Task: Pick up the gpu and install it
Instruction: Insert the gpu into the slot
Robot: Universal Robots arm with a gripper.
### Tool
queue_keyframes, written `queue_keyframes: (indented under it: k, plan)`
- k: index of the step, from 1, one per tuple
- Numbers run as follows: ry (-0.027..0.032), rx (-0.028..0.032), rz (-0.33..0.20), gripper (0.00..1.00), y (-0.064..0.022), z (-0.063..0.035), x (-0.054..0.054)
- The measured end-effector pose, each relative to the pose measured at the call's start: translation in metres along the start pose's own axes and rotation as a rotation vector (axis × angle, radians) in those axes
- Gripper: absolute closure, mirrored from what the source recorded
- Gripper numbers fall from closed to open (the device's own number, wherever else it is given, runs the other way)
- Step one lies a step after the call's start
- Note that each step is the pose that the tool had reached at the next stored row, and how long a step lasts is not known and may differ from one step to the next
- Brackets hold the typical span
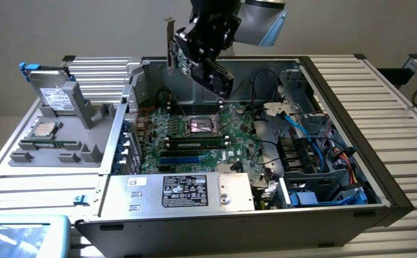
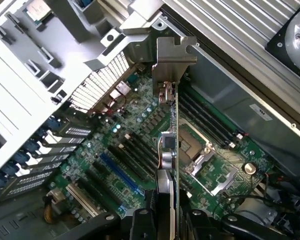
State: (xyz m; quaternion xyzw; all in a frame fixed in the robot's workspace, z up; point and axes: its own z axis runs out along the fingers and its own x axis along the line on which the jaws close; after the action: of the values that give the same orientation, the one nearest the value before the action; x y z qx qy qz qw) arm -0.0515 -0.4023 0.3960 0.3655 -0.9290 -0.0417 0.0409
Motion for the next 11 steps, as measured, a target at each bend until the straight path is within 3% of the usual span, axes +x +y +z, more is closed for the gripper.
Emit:
queue_keyframes:
  k: [11]
  plan:
    - [0.0188, 0.0114, -0.199, 0.72, -0.0004, 0.0035, -0.0002]
